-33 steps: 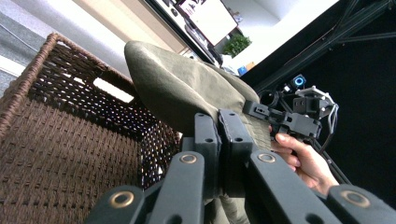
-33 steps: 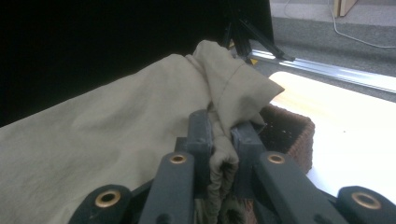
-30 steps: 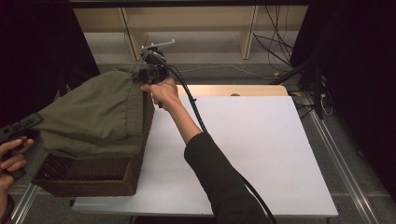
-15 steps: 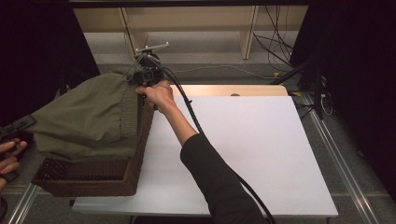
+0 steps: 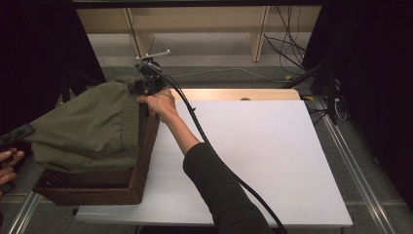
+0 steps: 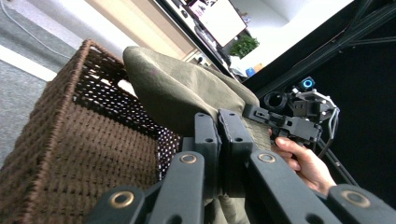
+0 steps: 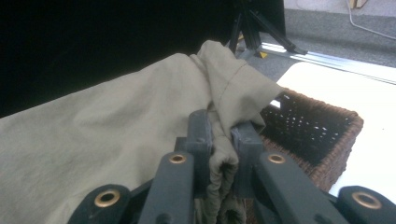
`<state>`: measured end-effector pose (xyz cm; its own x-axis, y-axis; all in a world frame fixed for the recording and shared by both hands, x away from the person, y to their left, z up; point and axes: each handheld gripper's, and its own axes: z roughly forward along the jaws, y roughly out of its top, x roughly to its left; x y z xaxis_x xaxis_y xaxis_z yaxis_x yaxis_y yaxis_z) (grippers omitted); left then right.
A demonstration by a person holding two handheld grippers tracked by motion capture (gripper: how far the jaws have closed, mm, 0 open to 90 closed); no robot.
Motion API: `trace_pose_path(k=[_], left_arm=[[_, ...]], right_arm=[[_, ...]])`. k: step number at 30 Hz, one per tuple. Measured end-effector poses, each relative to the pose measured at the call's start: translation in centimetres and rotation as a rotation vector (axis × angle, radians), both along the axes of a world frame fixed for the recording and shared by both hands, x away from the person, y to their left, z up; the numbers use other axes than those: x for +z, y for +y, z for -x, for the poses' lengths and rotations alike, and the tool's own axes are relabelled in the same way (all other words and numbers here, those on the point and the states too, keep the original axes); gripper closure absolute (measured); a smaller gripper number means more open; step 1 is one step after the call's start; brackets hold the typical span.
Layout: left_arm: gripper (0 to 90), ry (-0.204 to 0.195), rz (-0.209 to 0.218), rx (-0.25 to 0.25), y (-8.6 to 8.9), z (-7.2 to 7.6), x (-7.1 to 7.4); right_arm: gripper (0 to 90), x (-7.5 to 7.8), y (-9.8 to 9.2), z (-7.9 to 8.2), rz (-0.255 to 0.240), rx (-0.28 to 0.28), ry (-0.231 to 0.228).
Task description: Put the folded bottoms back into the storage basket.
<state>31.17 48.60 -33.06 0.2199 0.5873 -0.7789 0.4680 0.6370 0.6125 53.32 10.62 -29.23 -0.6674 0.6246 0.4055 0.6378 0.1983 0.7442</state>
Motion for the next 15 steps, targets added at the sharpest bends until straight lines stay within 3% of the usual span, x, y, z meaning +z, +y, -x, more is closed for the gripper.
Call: trace_pose_path(k=[15], left_arm=[[86.4,0.034,0.004,0.007,0.5,-0.2,-1.1]], right_arm=[[81.1,-1.1,1.0,0.1,0.017,0.009,0.013]])
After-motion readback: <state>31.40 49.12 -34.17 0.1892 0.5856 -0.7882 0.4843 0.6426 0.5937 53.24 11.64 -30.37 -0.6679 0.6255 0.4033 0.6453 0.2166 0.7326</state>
